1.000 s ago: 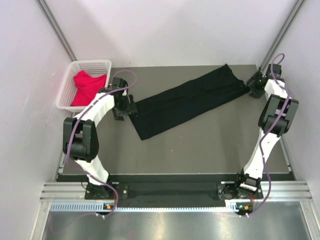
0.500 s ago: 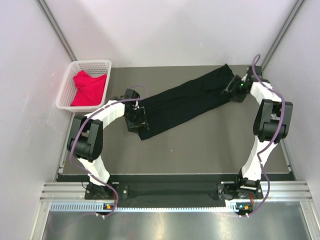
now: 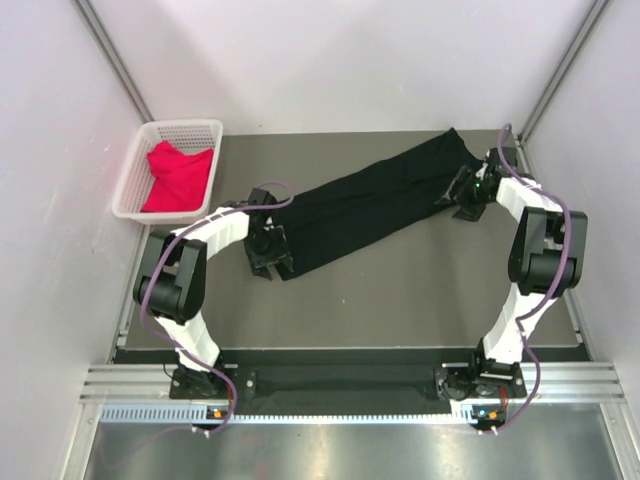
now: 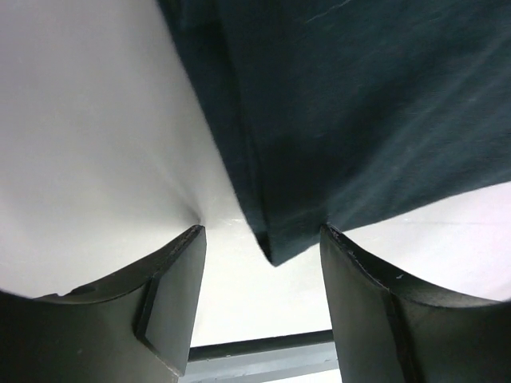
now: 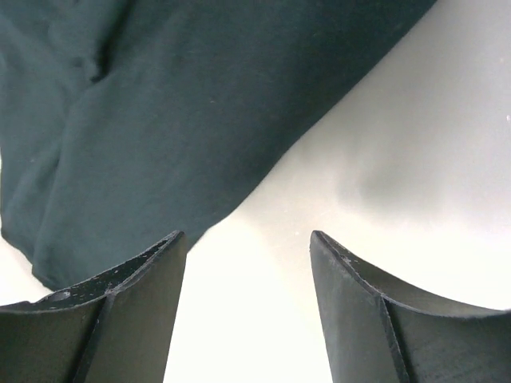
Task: Fold and stack the t-shirts
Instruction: Fold the tshirt
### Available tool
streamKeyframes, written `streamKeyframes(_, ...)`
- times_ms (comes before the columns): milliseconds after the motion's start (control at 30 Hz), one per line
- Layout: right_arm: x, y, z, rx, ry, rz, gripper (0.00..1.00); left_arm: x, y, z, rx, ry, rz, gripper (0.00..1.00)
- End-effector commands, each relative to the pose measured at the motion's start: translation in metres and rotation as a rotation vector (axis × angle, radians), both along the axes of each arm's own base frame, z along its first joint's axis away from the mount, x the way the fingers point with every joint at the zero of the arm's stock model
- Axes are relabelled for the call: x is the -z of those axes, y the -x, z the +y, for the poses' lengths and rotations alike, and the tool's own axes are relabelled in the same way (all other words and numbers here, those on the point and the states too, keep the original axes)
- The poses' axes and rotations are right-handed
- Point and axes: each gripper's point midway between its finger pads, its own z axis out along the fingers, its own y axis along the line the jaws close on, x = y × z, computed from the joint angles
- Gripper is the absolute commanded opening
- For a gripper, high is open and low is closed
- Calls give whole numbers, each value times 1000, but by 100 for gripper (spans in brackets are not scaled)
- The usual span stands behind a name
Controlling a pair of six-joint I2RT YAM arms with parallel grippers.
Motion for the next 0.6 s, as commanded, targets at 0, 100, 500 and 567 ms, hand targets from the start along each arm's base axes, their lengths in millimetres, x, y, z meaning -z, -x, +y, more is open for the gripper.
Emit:
streamKeyframes(0, -31, -11, 4, -8, 12, -114, 63, 0, 2, 3, -28, -15, -7, 64)
streamKeyframes(100, -28, -9, 7, -20, 25, -110, 63, 4, -3, 4, -26, -21, -36, 57)
streamKeyframes(500, -35, -43, 28, 15, 82, -188, 63, 14, 26, -1, 48, 5, -42, 0)
streamKeyframes(567, -42, -59, 25, 48, 90, -220, 63, 14, 37, -2, 63, 8, -37, 0)
